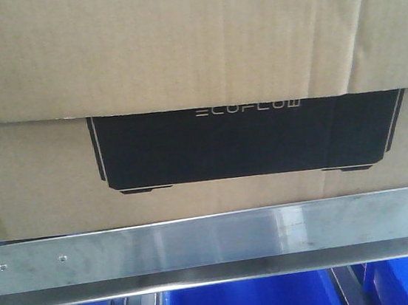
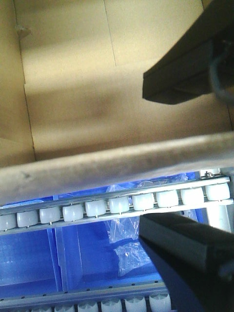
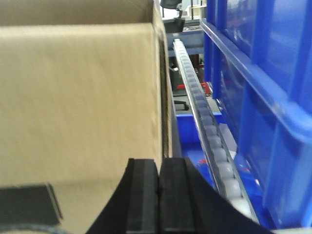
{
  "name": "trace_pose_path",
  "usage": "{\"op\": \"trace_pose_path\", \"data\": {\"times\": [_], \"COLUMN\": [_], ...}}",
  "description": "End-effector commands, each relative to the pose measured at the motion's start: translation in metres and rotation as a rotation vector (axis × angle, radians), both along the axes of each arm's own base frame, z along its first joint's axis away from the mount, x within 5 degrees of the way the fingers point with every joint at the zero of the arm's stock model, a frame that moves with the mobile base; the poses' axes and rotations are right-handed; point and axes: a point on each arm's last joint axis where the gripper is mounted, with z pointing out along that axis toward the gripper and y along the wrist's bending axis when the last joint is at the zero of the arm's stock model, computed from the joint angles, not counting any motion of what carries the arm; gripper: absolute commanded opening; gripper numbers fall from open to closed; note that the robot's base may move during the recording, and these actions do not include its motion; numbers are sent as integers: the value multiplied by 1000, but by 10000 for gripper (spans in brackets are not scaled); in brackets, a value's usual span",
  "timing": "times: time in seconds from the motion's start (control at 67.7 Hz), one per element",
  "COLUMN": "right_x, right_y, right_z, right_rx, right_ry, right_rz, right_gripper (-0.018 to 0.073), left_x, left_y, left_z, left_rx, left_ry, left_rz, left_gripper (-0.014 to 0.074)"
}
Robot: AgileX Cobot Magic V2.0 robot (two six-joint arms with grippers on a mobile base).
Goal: Grab box from left shelf to table start
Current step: 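Close both grippers on the box's opposite side walls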
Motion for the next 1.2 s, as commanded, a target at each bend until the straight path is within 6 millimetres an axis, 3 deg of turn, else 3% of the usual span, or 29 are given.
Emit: {"op": "trace_pose_path", "data": {"times": [0.0, 0.089, 0.162, 0.251, 0.399, 0.532, 0.856, 1.019, 1.181], "right_x": [-10, -16, -20, -20, -12, 10, 92, 133, 169], "right_y": [0, 1, 1, 2, 4, 6, 4, -2, -7], "right_z": [38, 56, 73, 88, 122, 155, 234, 245, 240], "right_rx": [-5, -14, -25, -28, -32, -36, -86, -143, -177], "right_ry": [-130, -142, -148, -108, 9, 176, 499, 670, 756], "right_rz": [-9, -1, 4, 14, 39, 67, 93, 62, 33], "right_gripper": [129, 282, 503, 643, 613, 613, 613, 613, 613], "left_x": [-7, -7, -6, -5, -5, -5, -4, -4, -4], "left_y": [1, 1, 1, 0, 0, 0, 0, -1, -1], "left_z": [25, 25, 25, 26, 26, 27, 28, 28, 28], "left_rx": [-45, -44, -46, -52, -52, -54, -60, -61, -61], "left_ry": [-110, -109, -115, -130, -130, -136, -151, -155, -155], "left_rz": [-1, -1, -2, -4, -4, -5, -7, -7, -7], "left_gripper": [379, 379, 379, 379, 379, 379, 379, 379, 379]}}
